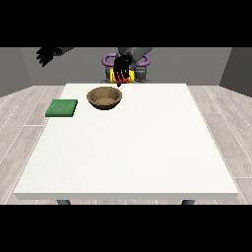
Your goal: Pick the cup and pour the ball into the bowl, then pick the bowl and place it on the pad
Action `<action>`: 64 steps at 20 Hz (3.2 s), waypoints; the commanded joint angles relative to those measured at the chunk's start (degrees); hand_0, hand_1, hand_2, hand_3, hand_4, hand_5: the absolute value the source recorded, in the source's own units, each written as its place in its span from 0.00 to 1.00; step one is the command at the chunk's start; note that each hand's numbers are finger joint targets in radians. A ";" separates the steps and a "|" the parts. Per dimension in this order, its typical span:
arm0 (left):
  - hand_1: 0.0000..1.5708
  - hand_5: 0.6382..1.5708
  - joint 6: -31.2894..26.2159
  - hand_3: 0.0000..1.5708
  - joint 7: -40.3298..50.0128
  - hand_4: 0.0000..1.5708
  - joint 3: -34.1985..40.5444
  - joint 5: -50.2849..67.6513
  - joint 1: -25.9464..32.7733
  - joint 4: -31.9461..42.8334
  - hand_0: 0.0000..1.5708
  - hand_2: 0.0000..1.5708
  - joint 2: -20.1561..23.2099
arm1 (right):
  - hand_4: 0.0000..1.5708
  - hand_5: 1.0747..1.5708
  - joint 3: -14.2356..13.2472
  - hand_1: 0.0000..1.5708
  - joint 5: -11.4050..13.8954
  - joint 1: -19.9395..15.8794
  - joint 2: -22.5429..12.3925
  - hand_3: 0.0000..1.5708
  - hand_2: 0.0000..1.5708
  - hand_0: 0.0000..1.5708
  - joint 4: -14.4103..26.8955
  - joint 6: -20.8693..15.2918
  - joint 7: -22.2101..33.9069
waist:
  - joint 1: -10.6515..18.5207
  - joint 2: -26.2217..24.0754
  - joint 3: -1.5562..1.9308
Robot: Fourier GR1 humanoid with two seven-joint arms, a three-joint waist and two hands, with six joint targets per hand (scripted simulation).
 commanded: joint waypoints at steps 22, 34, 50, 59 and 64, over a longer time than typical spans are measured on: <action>0.00 0.92 12.43 0.00 -21.26 0.26 31.55 48.69 11.95 -38.52 0.00 0.00 -0.10 | 0.45 1.00 2.01 0.00 2.09 0.77 6.08 0.00 0.00 0.00 -1.34 -6.55 0.73 | 9.85 9.76 -1.14; 0.00 0.92 -25.33 0.00 -29.28 0.22 56.03 84.63 11.26 -41.88 0.00 0.00 20.77 | 0.00 1.00 2.35 0.00 5.19 0.87 14.99 0.00 0.00 0.00 -3.01 -18.31 -5.43 | 18.29 15.91 -0.12; 0.00 0.93 -36.81 0.00 -29.83 0.17 69.24 94.37 15.72 -32.92 0.00 0.00 36.62 | 0.00 1.00 5.11 0.00 8.54 -7.43 17.74 0.00 0.00 0.00 15.96 -18.77 -15.48 | 13.39 17.68 -0.03; 0.00 0.93 -39.65 0.00 -31.03 0.15 70.24 96.35 15.91 -33.50 0.00 0.00 38.28 | 0.27 0.88 2.96 0.78 7.27 -6.89 20.44 0.00 0.63 0.78 21.09 -23.04 -16.56 | 15.16 21.31 -0.02; 0.00 0.99 -40.26 0.00 -30.14 0.31 70.61 98.14 13.63 -33.73 0.00 0.00 38.93 | 0.70 0.78 3.26 1.00 10.32 -6.25 17.51 1.00 1.00 1.00 20.48 -28.31 -13.15 | 16.77 22.99 -0.09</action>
